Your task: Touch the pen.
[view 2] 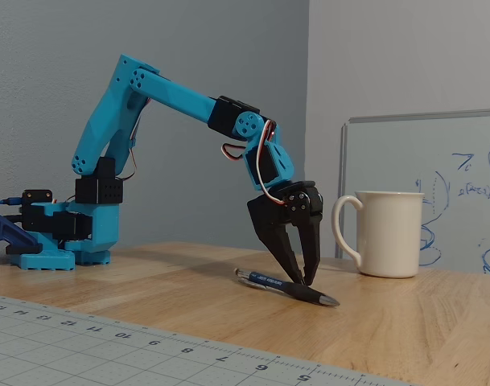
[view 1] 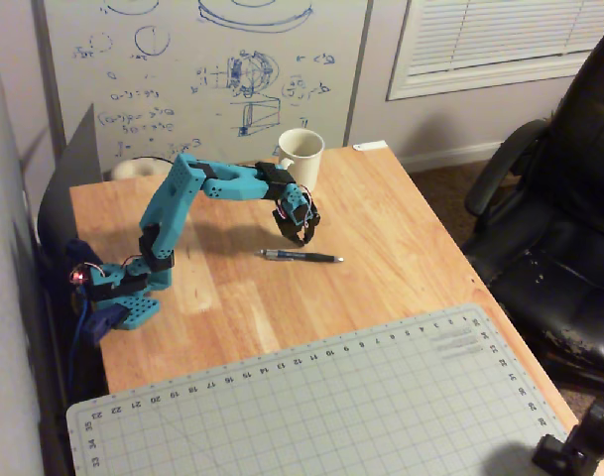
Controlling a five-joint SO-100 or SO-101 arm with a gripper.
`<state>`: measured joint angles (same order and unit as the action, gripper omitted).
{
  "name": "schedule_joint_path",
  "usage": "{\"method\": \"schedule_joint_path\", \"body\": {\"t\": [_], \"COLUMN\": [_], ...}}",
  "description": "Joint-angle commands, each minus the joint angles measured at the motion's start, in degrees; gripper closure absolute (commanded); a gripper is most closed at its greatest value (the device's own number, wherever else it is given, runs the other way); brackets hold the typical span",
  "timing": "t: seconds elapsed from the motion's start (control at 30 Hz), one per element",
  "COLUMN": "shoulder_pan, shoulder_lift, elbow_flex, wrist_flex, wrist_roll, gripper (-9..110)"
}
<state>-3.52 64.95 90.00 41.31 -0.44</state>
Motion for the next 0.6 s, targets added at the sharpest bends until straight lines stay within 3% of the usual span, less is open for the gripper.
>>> {"method": "schedule_joint_path", "body": {"t": [0.0,0.33,0.57], "shoulder_pan": [0.09,0.35,4.04], "shoulder_lift": [2.02,13.97,12.22], "elbow_flex": [-5.01,-5.36,-6.5], "wrist_flex": [-0.7,-0.35,4.75], "wrist_roll": [0.53,0.7,-0.09], "gripper": [101,101,101]}}
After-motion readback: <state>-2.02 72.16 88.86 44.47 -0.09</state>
